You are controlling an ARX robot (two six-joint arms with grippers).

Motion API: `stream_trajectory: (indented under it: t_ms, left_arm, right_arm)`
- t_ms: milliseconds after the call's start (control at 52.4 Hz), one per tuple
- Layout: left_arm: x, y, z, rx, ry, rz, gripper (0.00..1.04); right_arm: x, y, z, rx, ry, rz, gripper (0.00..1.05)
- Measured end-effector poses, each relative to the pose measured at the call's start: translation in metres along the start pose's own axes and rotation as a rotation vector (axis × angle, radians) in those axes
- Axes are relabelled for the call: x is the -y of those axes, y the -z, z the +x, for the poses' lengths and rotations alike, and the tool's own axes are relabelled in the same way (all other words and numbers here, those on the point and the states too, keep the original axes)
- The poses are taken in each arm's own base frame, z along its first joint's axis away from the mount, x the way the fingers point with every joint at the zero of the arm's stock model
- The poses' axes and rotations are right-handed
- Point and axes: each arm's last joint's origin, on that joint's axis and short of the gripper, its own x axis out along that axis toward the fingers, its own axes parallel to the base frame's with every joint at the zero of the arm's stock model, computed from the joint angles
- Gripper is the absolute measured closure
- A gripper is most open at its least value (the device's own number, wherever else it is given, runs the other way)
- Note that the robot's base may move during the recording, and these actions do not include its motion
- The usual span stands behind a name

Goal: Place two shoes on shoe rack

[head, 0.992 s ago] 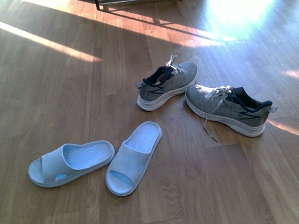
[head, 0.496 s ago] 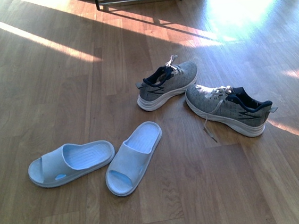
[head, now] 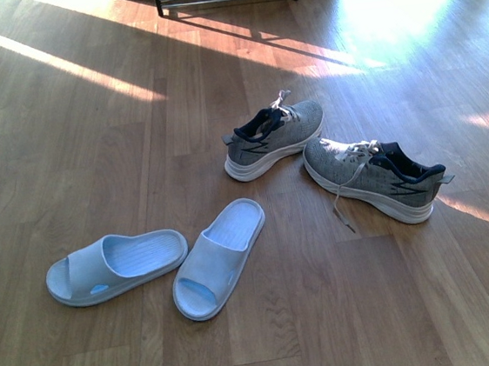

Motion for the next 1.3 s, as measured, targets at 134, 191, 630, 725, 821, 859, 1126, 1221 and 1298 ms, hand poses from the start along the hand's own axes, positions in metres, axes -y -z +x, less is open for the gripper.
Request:
stream_trajectory:
  t_ms: [134, 191, 630, 725, 821, 859, 1126, 1221, 1298]
  left_arm:
    - [0.0000, 0.0000, 0.0000, 0.000, 0.000, 0.000, 0.09]
    - [0.0000, 0.0000, 0.0000, 0.000, 0.000, 0.000, 0.09]
    - [0.0000, 0.0000, 0.0000, 0.000, 0.000, 0.000, 0.09]
    - [0.0000, 0.0000, 0.0000, 0.000, 0.000, 0.000, 0.09]
    - [0.0000, 0.0000, 0.0000, 0.000, 0.000, 0.000, 0.09]
    - [0.0000, 0.0000, 0.0000, 0.000, 0.000, 0.000, 0.09]
    - [0.0000, 0.0000, 0.0000, 0.000, 0.000, 0.000, 0.09]
    - [0.0000, 0.0000, 0.0000, 0.000, 0.000, 0.000, 0.09]
    - [0.0000, 0.0000, 0.0000, 0.000, 0.000, 0.000, 0.09]
  right_arm:
    - [0.0000, 0.0000, 0.0000, 0.000, 0.000, 0.000, 0.09]
    - [0.0000, 0.0000, 0.0000, 0.000, 0.000, 0.000, 0.09]
    - [0.0000, 0.0000, 0.0000, 0.000, 0.000, 0.000, 0.09]
    - [0.0000, 0.0000, 0.0000, 0.000, 0.000, 0.000, 0.09]
    - [0.0000, 0.0000, 0.0000, 0.000, 0.000, 0.000, 0.09]
    - [0.0000, 0.0000, 0.0000, 0.000, 0.000, 0.000, 0.09]
    - [0.0000, 0.0000, 0.0000, 0.000, 0.000, 0.000, 0.09]
    - [0.0000, 0.0000, 0.0000, 0.000, 0.000, 0.000, 0.09]
    - [0.0000, -0.0001, 0.0000, 0.000, 0.000, 0.000, 0.09]
